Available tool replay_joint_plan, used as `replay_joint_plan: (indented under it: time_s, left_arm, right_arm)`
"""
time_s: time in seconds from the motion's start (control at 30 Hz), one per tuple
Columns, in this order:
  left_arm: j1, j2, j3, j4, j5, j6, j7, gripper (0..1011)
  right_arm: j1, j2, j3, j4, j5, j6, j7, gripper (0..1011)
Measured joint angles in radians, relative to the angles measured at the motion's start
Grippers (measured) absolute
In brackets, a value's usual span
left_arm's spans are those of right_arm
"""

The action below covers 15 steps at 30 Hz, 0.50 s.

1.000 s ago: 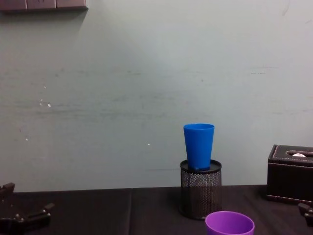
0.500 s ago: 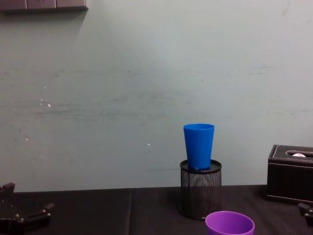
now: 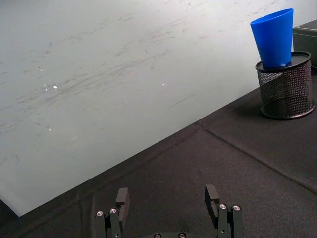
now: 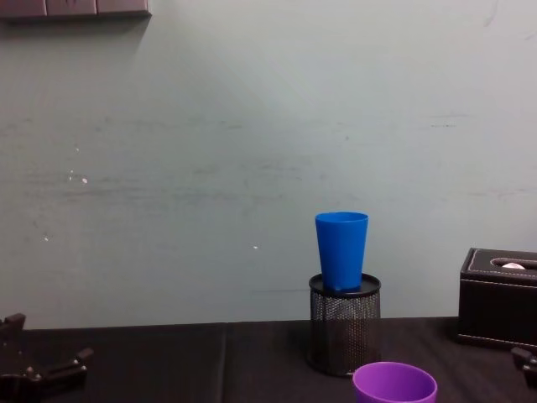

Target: Pick up one cup with a gripper and tap it against the other cup.

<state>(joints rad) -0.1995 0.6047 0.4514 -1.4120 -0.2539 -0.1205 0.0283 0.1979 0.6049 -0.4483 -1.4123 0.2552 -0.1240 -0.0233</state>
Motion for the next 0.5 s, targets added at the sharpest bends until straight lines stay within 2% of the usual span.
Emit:
replay_joint_plan:
  time_s: [0.2, 0.33, 0.37, 0.47, 0.5]
  left_arm:
    - [0.0, 0.0, 0.0, 0.0, 0.0, 0.0, 0.0, 1000]
    - [0.0, 0.0, 0.0, 0.0, 0.0, 0.0, 0.0, 1000]
    - [0.0, 0.0, 0.0, 0.0, 0.0, 0.0, 0.0, 1000]
    - [0.0, 0.0, 0.0, 0.0, 0.0, 0.0, 0.0, 1000]
    - [0.0, 0.0, 0.0, 0.0, 0.0, 0.0, 0.0, 1000]
  right_arm:
    - [-0.036, 0.022, 0.024, -0.028, 0.048, -0.019, 0.084, 1002]
    - [-0.074, 0.058, 0.045, -0.047, 0.115, -0.034, 0.185, 1000]
    - [-0.089, 0.076, 0.051, -0.054, 0.144, -0.044, 0.236, 1000]
    - [-0.109, 0.103, 0.06, -0.059, 0.191, -0.069, 0.323, 1000]
    - [-0.123, 0.122, 0.064, -0.061, 0.22, -0.09, 0.386, 1000]
